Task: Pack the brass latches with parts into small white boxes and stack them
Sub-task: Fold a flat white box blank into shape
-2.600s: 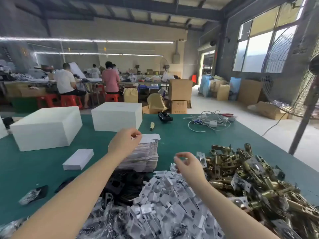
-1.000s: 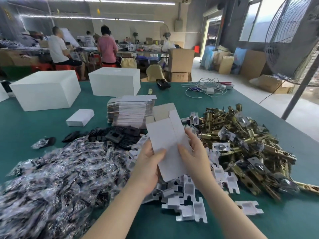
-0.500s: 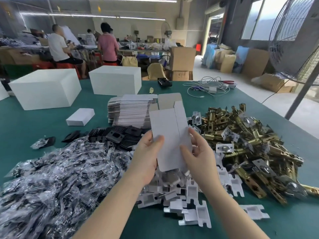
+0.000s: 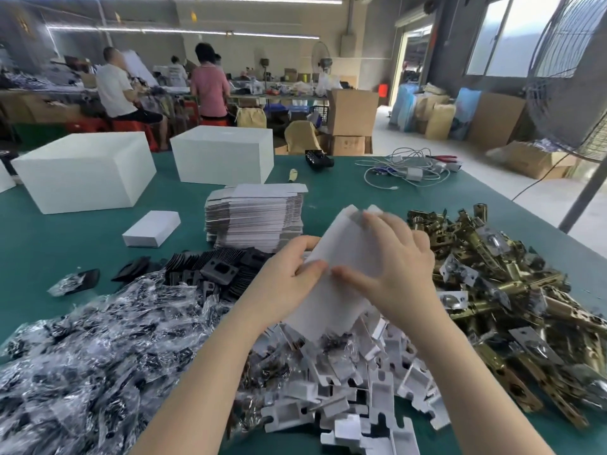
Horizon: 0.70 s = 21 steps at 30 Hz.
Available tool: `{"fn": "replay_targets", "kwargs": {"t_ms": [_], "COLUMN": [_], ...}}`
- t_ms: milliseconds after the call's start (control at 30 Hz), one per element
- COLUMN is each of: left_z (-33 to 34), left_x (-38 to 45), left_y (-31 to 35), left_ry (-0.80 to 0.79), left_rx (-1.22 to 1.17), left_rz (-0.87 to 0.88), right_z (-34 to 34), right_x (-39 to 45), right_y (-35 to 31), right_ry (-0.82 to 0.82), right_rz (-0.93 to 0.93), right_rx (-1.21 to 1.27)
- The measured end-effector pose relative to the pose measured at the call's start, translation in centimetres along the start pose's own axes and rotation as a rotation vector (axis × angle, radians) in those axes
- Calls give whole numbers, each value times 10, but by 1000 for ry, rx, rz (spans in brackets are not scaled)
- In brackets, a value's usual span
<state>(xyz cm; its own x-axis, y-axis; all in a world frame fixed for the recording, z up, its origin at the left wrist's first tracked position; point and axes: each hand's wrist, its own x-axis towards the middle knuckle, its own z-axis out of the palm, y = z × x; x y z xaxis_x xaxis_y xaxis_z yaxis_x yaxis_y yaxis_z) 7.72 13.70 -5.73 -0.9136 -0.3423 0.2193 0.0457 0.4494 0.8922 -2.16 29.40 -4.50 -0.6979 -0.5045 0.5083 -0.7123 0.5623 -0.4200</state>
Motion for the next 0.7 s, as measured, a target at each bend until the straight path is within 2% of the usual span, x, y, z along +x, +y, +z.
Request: {"fn": "replay_targets", "kwargs": {"t_ms": [167,333,500,600,667,700], "left_z": [-2,-5,-9,-13,-21,-26], "left_x": [-2,-6,-8,-9,-11,-13], "left_y": [7,11,18,19,21,22], "left_ry": [5,25,87,83,-41,-164], "left_rx": [40,75,80,33,-138,-295], "left_rz": [44,97,160,78,-58,-153], "right_z": [-7,-19,-27,-26,-27,-26], "right_x": [4,3,3,4,4,3], "right_y": [7,11,5,3,4,3], "right_ry": [-61,-46,-127,-123,-126,-140], "right_rz": [118,133,153,187,172,150], "right_rx": [391,346,513,578,602,604]}}
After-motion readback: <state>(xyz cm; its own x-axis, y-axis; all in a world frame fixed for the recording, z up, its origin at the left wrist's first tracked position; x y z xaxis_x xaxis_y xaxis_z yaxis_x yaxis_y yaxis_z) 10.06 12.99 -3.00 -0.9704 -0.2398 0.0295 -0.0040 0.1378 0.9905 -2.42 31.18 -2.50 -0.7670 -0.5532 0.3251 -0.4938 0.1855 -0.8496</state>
